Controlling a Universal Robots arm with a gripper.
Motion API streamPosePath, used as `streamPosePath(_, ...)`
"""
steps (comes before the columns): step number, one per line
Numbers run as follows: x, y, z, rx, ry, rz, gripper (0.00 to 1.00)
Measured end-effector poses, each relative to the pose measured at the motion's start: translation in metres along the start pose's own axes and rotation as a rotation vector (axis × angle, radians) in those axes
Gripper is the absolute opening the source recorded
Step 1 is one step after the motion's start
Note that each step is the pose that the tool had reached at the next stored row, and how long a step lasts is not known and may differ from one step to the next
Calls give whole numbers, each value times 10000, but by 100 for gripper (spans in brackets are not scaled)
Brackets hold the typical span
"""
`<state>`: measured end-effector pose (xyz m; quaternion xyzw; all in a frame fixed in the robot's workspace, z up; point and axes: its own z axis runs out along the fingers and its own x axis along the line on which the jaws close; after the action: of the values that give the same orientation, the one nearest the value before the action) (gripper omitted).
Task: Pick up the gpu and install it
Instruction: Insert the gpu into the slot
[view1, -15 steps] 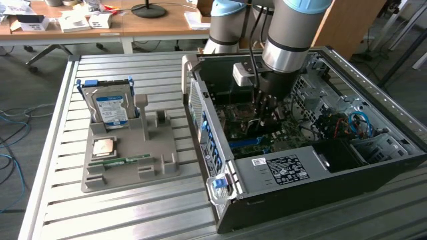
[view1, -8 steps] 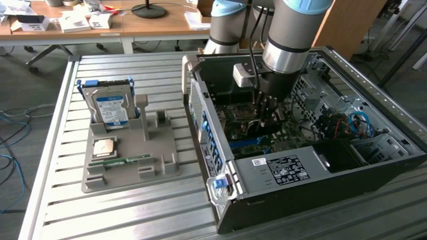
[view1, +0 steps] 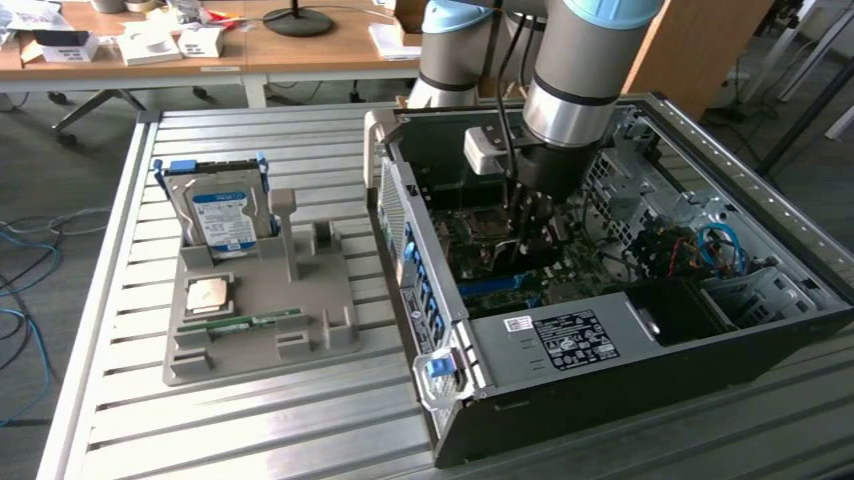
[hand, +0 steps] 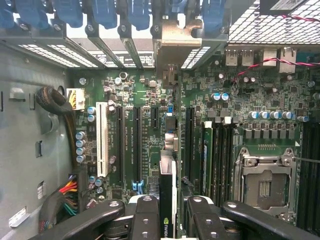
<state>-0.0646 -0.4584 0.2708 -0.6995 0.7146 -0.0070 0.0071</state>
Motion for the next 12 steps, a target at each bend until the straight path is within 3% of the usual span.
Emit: streamPosePath(12, 1, 41, -1, 2, 0, 0, 26)
